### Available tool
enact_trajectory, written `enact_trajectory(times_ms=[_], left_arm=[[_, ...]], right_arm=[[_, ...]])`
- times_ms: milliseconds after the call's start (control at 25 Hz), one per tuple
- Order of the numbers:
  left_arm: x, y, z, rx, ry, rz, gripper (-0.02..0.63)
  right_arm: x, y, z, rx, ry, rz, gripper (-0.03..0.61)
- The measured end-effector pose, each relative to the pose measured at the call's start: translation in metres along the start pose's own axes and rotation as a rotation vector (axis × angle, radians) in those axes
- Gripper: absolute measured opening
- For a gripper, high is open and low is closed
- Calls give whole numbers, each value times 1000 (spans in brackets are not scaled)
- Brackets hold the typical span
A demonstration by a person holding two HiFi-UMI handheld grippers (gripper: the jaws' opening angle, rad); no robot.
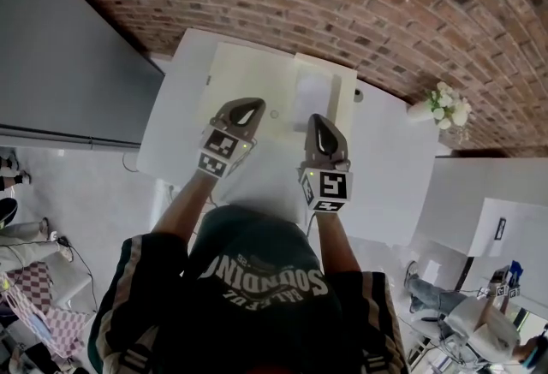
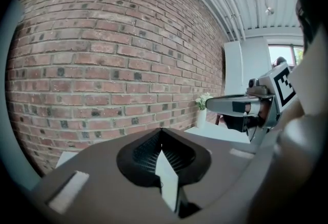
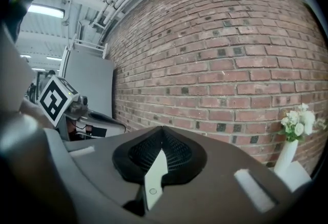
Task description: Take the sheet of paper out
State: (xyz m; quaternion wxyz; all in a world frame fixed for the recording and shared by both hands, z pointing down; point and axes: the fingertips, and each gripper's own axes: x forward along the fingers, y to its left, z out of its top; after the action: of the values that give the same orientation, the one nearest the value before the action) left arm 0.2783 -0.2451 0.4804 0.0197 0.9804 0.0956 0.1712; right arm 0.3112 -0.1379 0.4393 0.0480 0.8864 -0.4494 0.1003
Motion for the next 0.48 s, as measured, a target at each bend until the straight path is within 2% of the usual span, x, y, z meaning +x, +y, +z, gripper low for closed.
enact_trajectory(times_ms=[480], left_arm=[[38,-4,-24,-37,90,-80,11]], right_arm=[[-3,-34,-24,31,56,-62,0]])
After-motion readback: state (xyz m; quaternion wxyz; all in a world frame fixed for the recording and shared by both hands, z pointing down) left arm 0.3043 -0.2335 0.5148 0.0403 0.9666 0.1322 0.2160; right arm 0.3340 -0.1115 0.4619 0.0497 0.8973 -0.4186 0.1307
